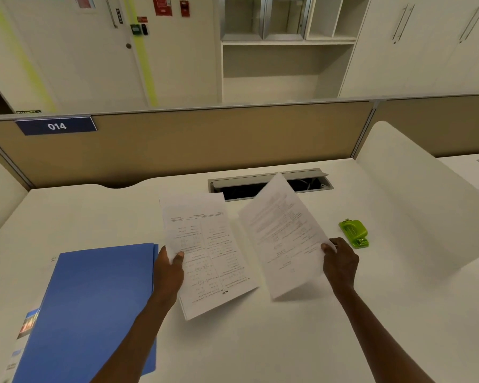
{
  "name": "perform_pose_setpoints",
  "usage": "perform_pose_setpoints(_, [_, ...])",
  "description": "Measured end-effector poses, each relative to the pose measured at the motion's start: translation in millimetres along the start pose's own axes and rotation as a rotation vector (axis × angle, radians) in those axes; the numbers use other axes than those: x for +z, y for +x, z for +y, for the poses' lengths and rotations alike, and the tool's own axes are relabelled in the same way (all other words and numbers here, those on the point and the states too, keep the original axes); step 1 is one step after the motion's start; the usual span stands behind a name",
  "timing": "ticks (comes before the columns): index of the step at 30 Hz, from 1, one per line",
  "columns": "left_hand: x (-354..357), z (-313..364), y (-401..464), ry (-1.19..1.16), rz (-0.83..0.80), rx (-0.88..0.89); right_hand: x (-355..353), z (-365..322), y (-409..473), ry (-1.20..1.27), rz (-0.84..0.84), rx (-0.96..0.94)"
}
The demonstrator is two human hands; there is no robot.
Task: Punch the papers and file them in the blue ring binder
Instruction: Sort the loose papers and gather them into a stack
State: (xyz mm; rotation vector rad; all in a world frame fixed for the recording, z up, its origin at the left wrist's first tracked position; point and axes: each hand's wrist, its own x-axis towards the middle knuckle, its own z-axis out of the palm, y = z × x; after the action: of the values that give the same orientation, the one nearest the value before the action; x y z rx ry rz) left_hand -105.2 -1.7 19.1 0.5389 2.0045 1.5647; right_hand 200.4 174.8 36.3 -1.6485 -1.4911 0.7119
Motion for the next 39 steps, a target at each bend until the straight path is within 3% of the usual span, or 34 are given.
perform_pose_setpoints(6, [6,-3,1,0.013,-0.008,-0.016,4,-25,0,0.148,-0.008,0.034])
perform_pose_setpoints(15, [22,14,-3,-0.139,-0.111,-0.045,27,-51,-38,0.291,-0.315,0.149])
perform_pose_setpoints(20, [26,28,-11,-0.204,-0.189,-0.033,32,-51,-53,0.054,-0.368,0.033])
perform_pose_setpoints(23, [23,32,-12,-0.213,-0.222,-0.025,23,-54,-45,-0.136,-0.550,-0.044])
perform_pose_setpoints(25, [22,33,-12,-0.194,-0.253,-0.005,18,-59,-35,-0.135,-0.645,-0.027])
perform_pose_setpoints(28, [20,38,-16,-0.168,-0.308,0.041,13,-70,-18,-0.074,-0.700,0.038])
perform_pose_setpoints(34, [22,40,-19,-0.122,-0.433,0.103,14,-73,-5,0.388,-0.904,0.260])
perform_pose_setpoints(37, [25,42,-21,-0.101,-0.412,0.082,18,-70,-14,0.413,-0.888,0.255])
perform_pose_setpoints(39, [28,48,-24,-0.124,-0.340,-0.024,20,-68,-18,0.381,-0.848,0.209])
